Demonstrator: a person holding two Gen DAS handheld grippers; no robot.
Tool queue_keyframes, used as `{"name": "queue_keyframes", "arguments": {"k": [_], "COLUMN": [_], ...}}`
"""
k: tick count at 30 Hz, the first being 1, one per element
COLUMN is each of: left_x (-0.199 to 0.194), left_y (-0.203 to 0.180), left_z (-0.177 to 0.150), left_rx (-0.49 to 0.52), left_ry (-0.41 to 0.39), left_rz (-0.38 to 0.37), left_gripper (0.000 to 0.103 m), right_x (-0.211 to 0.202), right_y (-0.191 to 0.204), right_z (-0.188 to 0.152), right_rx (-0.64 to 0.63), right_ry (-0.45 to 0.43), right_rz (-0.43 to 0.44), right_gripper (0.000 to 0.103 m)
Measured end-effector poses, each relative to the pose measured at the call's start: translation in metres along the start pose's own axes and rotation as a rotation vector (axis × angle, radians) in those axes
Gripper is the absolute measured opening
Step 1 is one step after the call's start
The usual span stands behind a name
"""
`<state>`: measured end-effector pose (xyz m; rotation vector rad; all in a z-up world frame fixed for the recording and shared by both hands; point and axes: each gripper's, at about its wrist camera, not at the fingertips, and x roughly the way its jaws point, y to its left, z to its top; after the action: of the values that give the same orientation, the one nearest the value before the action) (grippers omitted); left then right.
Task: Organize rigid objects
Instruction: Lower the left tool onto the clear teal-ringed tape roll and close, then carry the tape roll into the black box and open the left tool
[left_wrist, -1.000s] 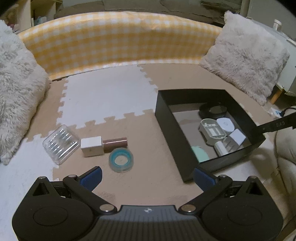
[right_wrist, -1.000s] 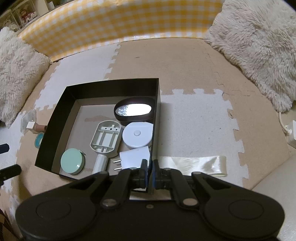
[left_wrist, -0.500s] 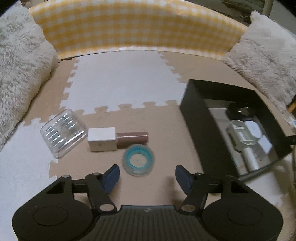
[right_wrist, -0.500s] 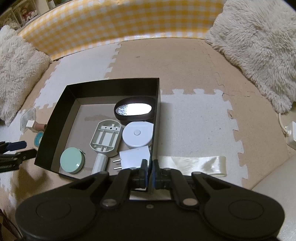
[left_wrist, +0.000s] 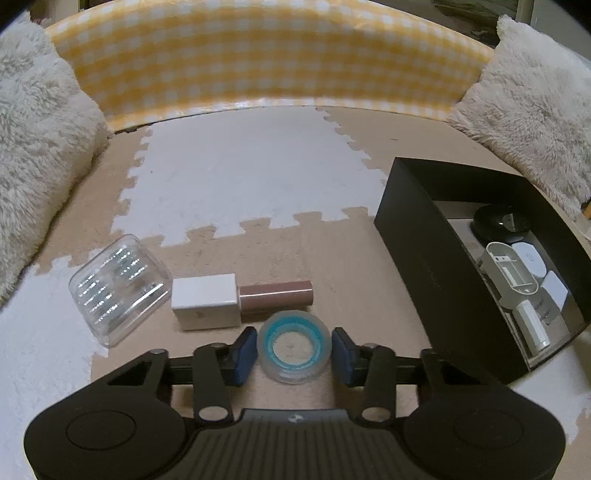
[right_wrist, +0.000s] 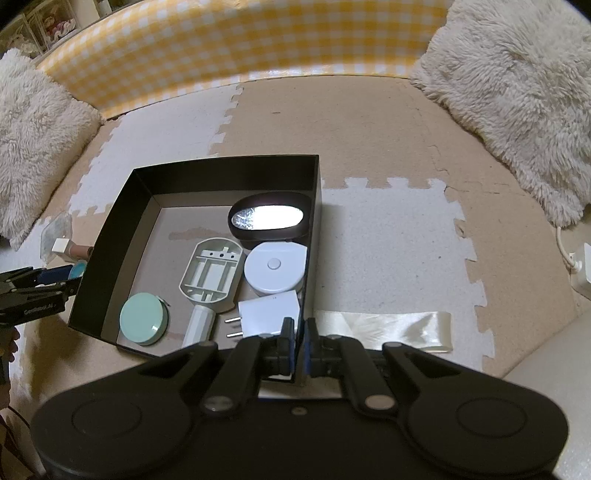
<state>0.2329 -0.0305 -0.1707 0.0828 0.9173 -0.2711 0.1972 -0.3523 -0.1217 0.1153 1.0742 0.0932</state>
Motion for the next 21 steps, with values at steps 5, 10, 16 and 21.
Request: {"name": "queue_keyframes", "arguments": {"k": [5, 10, 16, 21], "left_x": [-0.006, -0.028, -0.062, -0.064], "left_y": [-0.001, -0.008, -0.036, -0.068], "left_z": [0.001, 0.009, 0.021, 0.033], "left_rx": [-0.012, -0.052, -0.015, 0.057], "left_ry": [0.014, -0.036, -0.14, -0.159], "left_rz": [-0.013, -0.075, -0.184, -0.248], "left_gripper": [0.044, 0.044, 0.044, 0.044], "right_x": [0.0, 0.0, 0.0, 0.001], "right_y": [0.0, 0.0, 0.001, 0.002], "right_z": [0.0, 0.0, 0.0, 0.0], "right_rx": [0.0, -0.001, -0.003, -0.009], "right_ry": [0.0, 0.0, 0.0, 0.003], "right_rz": [-0.001, -0.001, -0.003, -0.008], "right_gripper": [0.005, 0.005, 0.005, 0.005]}}
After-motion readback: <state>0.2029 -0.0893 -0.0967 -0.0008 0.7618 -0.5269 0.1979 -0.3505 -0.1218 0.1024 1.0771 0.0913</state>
